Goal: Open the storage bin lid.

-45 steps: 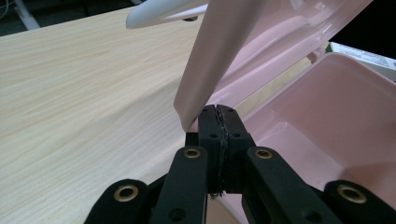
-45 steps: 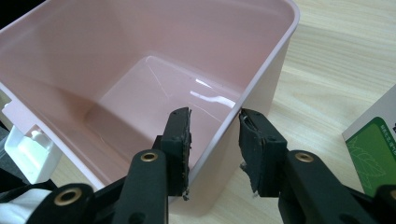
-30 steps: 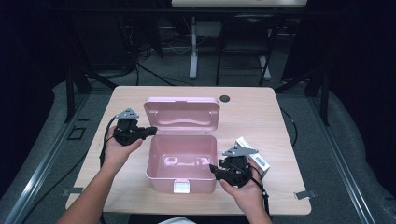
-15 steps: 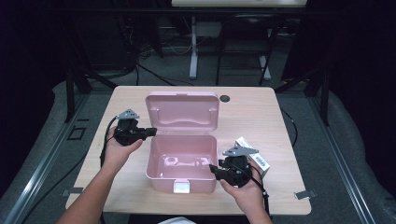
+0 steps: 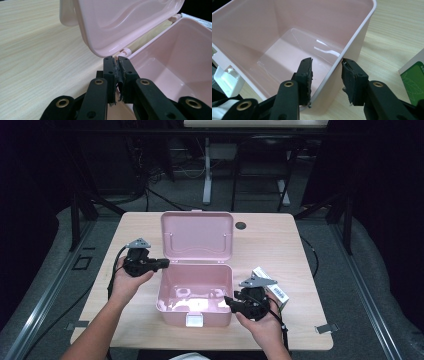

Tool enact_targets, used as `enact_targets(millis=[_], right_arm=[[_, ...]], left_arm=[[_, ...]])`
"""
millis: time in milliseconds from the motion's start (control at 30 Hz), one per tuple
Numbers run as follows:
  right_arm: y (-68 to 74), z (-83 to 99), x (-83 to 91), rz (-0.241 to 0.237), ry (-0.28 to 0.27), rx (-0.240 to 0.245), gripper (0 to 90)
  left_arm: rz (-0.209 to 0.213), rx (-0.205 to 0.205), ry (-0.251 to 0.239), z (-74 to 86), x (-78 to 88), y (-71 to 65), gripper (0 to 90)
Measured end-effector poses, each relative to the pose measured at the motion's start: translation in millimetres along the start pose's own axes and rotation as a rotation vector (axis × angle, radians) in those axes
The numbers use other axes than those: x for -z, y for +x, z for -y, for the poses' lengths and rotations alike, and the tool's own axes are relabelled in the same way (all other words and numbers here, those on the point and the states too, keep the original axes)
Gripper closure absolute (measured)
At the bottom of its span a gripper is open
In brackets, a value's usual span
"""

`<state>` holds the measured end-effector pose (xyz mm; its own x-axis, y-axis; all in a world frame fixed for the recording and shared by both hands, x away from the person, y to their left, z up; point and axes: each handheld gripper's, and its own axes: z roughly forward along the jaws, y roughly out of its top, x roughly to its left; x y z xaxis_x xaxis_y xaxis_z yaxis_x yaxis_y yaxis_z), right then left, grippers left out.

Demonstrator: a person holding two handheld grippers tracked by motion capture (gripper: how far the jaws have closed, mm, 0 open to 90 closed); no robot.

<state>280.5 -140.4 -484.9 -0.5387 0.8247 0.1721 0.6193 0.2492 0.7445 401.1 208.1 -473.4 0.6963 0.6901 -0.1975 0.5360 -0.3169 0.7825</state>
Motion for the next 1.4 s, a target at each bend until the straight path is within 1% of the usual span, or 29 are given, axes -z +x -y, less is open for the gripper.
enact_targets(millis=[67,267,300,333,367,533,600,667,767,867,933,967,1100,1133,1167,1300,1367,1400], right_arm=[[0.0,0.0,0.0,-0.001,0.000,0.000,60.4],[0.1,0.0,-0.3,0.002,-0.001,0.000,60.6],[-0.1,0.1,-0.3,0.009,-0.004,0.001,61.4],[-0.9,0.1,-0.3,0.007,0.001,0.000,60.6],[-0.6,0.4,-0.3,0.006,0.007,-0.010,60.8],[-0.5,0.3,-0.4,0.012,0.001,0.001,61.0],[-0.4,0.2,-0.4,0.014,0.001,0.000,61.3],[-0.2,0.1,0.4,0.012,0.008,-0.012,61.6],[0.1,-0.3,1.2,0.009,0.012,-0.017,61.8],[1.4,-1.1,2.5,0.015,0.015,-0.009,62.2],[1.2,-2.2,4.6,0.011,0.016,-0.006,62.4],[0.7,-2.6,5.5,0.010,0.009,-0.002,62.0],[-0.9,-5.7,13.8,0.010,-0.025,-0.016,58.1],[-1.8,-6.7,16.5,0.010,-0.050,-0.018,57.0],[-2.9,-7.5,19.2,0.007,-0.058,-0.020,56.2],[-5.7,-9.3,23.6,0.015,-0.079,-0.026,54.2],[-7.3,-10.3,25.4,0.013,-0.090,-0.029,53.3],[-7.7,-10.8,26.4,0.009,-0.094,-0.031,52.8]], left_arm=[[0.004,-0.002,0.010,-0.3,0.9,-0.1,85.8],[0.002,-0.007,0.010,-0.2,0.7,0.3,86.2],[0.013,-0.005,0.013,-0.3,1.1,0.4,86.4],[0.011,-0.004,0.018,-0.4,1.5,-0.1,86.3],[0.006,-0.007,0.013,-0.3,0.9,-0.5,86.3],[0.003,-0.008,0.015,-0.3,1.0,-0.6,86.3],[0.004,-0.006,0.007,0.0,0.4,-0.4,86.3],[0.002,-0.009,0.005,0.2,0.2,-0.8,86.3],[0.003,-0.010,0.002,0.4,-0.2,-1.3,86.3],[0.004,-0.010,0.001,0.3,-0.2,-1.5,86.3],[0.001,-0.011,0.003,-0.1,0.3,-1.8,86.1],[-0.004,-0.013,0.002,-0.5,0.7,-2.3,85.9],[-0.003,-0.011,-0.016,-2.4,3.9,-3.2,82.4],[0.001,-0.009,-0.021,-2.9,5.2,-2.8,79.5],[0.001,-0.004,-0.027,-2.8,5.4,-2.7,78.3],[-0.001,0.009,-0.025,-2.2,7.2,-1.4,73.7],[0.003,0.009,-0.031,-2.4,9.2,-0.3,71.9],[0.000,0.017,-0.041,-2.3,10.0,-0.4,71.0]])
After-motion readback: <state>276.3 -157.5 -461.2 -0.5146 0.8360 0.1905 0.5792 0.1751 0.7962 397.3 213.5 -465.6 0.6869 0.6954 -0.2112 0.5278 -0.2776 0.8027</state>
